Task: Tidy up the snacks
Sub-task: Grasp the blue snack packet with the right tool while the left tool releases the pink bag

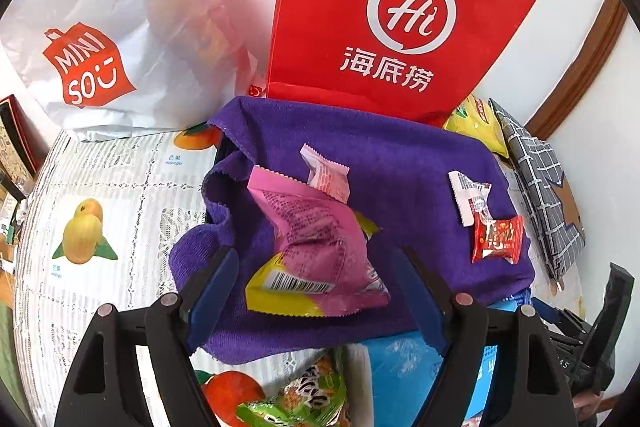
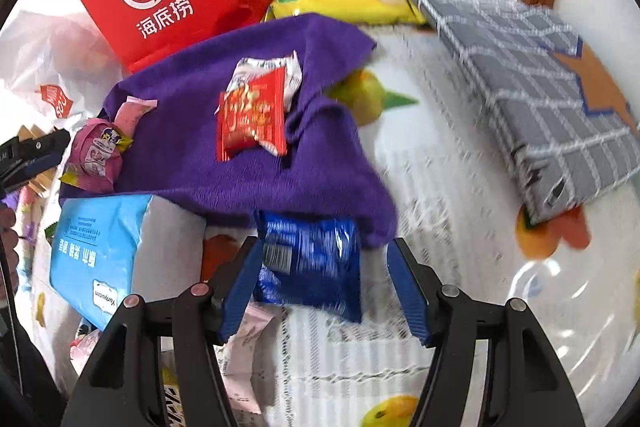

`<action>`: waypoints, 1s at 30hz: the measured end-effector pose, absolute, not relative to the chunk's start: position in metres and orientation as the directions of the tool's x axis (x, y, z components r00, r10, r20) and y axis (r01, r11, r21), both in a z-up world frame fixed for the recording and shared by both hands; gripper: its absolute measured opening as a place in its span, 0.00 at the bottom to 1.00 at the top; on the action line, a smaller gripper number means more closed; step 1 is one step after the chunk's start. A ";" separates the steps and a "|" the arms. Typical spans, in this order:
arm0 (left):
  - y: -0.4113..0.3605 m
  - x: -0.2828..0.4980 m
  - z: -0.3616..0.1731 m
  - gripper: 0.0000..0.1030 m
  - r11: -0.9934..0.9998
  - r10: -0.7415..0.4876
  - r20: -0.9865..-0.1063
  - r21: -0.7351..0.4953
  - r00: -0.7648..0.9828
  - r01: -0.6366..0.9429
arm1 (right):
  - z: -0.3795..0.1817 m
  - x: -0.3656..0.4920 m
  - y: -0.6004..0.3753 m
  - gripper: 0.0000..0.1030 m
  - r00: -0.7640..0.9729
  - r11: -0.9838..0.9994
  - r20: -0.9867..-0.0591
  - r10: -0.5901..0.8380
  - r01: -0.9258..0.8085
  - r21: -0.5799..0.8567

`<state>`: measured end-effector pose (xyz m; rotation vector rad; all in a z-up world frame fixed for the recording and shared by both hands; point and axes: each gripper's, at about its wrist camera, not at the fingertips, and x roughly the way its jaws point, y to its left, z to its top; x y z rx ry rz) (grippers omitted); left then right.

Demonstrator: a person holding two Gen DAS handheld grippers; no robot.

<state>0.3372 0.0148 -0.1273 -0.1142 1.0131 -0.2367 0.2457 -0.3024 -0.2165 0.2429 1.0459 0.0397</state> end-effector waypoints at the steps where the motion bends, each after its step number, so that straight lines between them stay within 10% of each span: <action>1: 0.016 0.337 -0.127 0.77 0.969 -0.247 -0.827 -0.202 0.505 0.143 | -0.219 0.245 -0.301 0.64 0.501 0.969 -0.851 0.158 0.085 0.230; 8: 0.030 0.329 -0.127 0.77 0.972 -0.236 -0.828 -0.196 0.508 0.131 | -0.224 0.249 -0.277 0.72 0.514 0.989 -0.851 0.104 0.035 0.142; 17: 0.064 0.309 -0.126 0.77 0.979 -0.198 -0.833 -0.190 0.516 0.070 | -0.223 0.243 -0.271 0.44 0.528 0.999 -0.848 0.040 -0.005 0.043; 30: 0.068 0.269 -0.140 0.77 0.959 -0.282 -0.840 -0.256 0.464 0.120 | -0.200 0.201 -0.277 0.43 0.544 0.998 -0.838 0.034 0.019 0.053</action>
